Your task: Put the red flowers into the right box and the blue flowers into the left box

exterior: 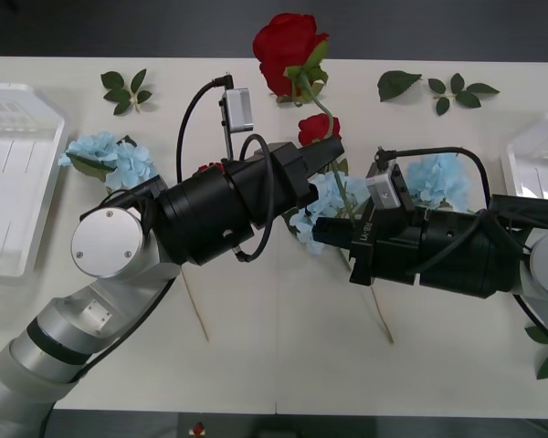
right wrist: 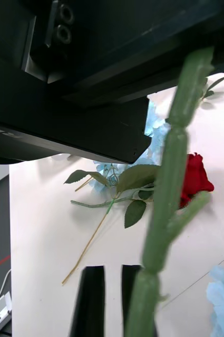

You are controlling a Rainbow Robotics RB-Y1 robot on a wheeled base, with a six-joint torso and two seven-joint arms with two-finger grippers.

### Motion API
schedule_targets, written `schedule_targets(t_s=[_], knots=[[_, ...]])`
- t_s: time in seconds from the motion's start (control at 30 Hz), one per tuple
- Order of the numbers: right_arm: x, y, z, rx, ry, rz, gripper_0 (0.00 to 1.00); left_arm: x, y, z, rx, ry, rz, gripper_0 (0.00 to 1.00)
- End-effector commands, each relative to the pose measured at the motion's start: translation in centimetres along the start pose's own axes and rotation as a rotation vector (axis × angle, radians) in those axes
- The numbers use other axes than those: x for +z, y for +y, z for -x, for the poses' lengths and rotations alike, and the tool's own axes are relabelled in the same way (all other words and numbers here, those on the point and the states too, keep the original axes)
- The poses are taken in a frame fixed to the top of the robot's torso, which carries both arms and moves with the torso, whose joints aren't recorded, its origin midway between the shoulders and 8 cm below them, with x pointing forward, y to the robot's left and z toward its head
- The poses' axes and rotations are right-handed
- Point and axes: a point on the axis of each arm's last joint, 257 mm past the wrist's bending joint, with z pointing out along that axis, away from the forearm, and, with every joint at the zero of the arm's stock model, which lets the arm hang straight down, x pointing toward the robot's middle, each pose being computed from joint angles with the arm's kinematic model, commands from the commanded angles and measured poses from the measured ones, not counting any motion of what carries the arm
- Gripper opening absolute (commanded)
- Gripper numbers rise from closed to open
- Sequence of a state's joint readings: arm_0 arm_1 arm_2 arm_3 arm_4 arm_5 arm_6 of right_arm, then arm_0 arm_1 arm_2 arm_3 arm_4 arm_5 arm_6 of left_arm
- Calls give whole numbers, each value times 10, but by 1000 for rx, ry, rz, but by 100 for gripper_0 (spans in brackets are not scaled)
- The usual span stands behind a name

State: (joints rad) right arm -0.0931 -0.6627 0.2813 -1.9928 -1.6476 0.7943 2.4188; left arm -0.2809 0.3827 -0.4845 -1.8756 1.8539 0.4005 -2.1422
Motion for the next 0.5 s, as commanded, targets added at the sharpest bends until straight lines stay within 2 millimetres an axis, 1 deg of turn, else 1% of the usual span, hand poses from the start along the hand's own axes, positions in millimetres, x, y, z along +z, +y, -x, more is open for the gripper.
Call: schedule_targets(t_s=[0.03,0.07,0.1,0.13,0.17,0.2,0.27,0.33,0.47,0.5], knots=[[-1,-3,12,-40,-17,-9,0,0,-8,13,12,-10,-16,45],[-1,-3,12,-40,-17,-9,0,0,-7,13,10,-8,-16,57],[-1,-3,11,-41,-15,-8,0,-2,-6,13,5,-7,-14,66],[-1,-3,11,-41,-15,-8,0,-2,-6,13,5,-7,-14,66],[-2,-3,11,-43,-14,-10,0,-5,-4,14,0,-2,-10,76],[-2,-3,11,-42,-13,-10,0,-8,-1,14,0,3,-6,79],[-2,-4,11,-46,-11,-10,0,-13,3,12,8,20,2,82],[-4,-5,10,-53,-3,-12,0,-20,10,11,17,38,17,83],[-13,-15,11,-85,29,-25,0,-44,24,9,35,97,43,83],[-19,-22,12,-100,46,-36,0,-55,29,10,37,122,51,84]])
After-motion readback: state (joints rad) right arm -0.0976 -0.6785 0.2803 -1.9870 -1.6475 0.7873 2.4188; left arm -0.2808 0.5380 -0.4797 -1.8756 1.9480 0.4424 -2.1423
